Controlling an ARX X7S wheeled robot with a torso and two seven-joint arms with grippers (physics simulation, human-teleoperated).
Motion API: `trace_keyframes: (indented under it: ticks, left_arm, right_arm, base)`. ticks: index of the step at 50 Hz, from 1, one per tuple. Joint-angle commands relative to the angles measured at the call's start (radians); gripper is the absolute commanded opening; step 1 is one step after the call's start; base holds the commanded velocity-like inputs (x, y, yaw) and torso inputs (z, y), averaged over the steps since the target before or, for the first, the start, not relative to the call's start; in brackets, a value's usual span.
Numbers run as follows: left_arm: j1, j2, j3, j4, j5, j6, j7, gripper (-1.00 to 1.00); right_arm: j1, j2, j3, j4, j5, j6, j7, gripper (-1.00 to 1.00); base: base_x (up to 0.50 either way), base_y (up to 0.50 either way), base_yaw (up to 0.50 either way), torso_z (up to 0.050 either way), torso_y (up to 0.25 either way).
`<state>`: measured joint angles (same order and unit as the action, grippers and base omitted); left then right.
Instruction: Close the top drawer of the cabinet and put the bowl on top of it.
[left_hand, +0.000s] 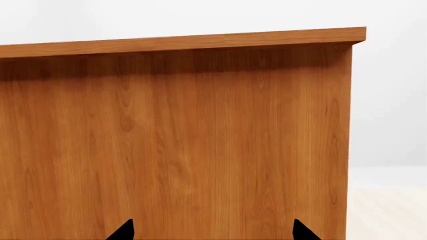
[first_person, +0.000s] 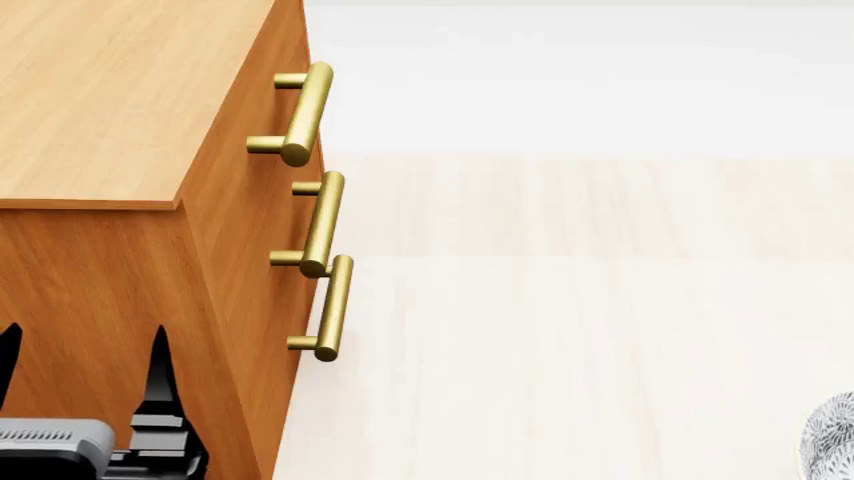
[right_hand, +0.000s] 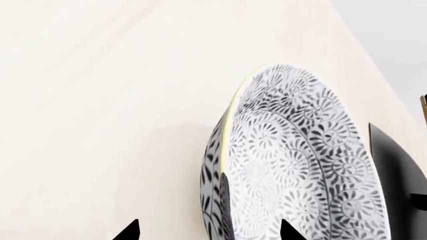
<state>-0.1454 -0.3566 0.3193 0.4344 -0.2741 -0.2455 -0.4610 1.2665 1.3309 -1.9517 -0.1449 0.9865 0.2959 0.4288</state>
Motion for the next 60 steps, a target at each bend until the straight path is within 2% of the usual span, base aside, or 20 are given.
trace_keyframes:
  ticks: [1, 4, 5, 7, 24, 28, 36, 42, 48, 60]
  left_arm:
    - [-0.004, 0.001, 0.005, -0.009, 0.001, 0.002, -0.002, 1.0]
    - [-0.005, 0.0, 0.006, -0.008, 0.0, 0.001, -0.002, 1.0]
    - [-0.004, 0.0, 0.006, -0.008, 0.001, 0.002, -0.003, 1.0]
    - [-0.003, 0.0, 0.006, -0.015, 0.001, 0.008, -0.002, 1.0]
    - [0.0, -0.003, 0.012, -0.011, 0.001, 0.007, -0.007, 1.0]
    - [0.002, -0.007, 0.01, 0.001, 0.0, 0.001, -0.013, 1.0]
    - [0.01, -0.018, 0.009, 0.0, -0.037, 0.027, 0.027, 1.0]
    - [0.017, -0.022, 0.007, -0.002, -0.048, 0.048, 0.04, 1.0]
    - [0.019, -0.026, 0.002, 0.002, -0.056, 0.048, 0.04, 1.0]
    - [0.018, -0.03, -0.002, 0.005, -0.07, 0.047, 0.041, 1.0]
  right_arm:
    - [-0.022, -0.02, 0.0, 0.034, 0.005, -0.031, -0.004, 1.0]
    - [-0.023, -0.014, 0.002, 0.029, 0.001, -0.041, -0.006, 1.0]
    - [-0.023, -0.01, 0.002, 0.024, -0.003, -0.043, 0.001, -1.0]
    - [-0.027, 0.007, 0.011, 0.019, 0.0, -0.089, 0.001, -1.0]
    - [0.045, 0.051, 0.078, -0.07, -0.021, -0.128, 0.037, -1.0]
    - [0.165, 0.118, 0.174, -0.167, 0.012, -0.093, 0.038, -1.0]
    - [0.343, 0.122, 0.324, -0.264, 0.089, -0.002, 0.045, -1.0]
    - [0.45, 0.051, 0.41, -0.278, 0.139, 0.068, 0.051, -1.0]
    - [0.567, -0.072, 0.484, -0.222, 0.191, 0.174, 0.1, -1.0]
    - [0.69, -0.255, 0.522, -0.105, 0.247, 0.35, 0.128, -1.0]
  base:
    - [0.0, 0.0, 0.0, 0.0, 0.0]
    - [0.0, 0.0, 0.0, 0.0, 0.0]
    - [0.0, 0.0, 0.0, 0.0, 0.0]
    - [0.0, 0.0, 0.0, 0.0, 0.0]
    - [0.0, 0.0, 0.0, 0.0, 0.0]
    - [0.0, 0.0, 0.0, 0.0, 0.0]
    - [0.0, 0.0, 0.0, 0.0, 0.0]
    - [0.0, 0.0, 0.0, 0.033, 0.045]
    - [0.0, 0.0, 0.0, 0.039, 0.075]
    - [0.0, 0.0, 0.0, 0.04, 0.078]
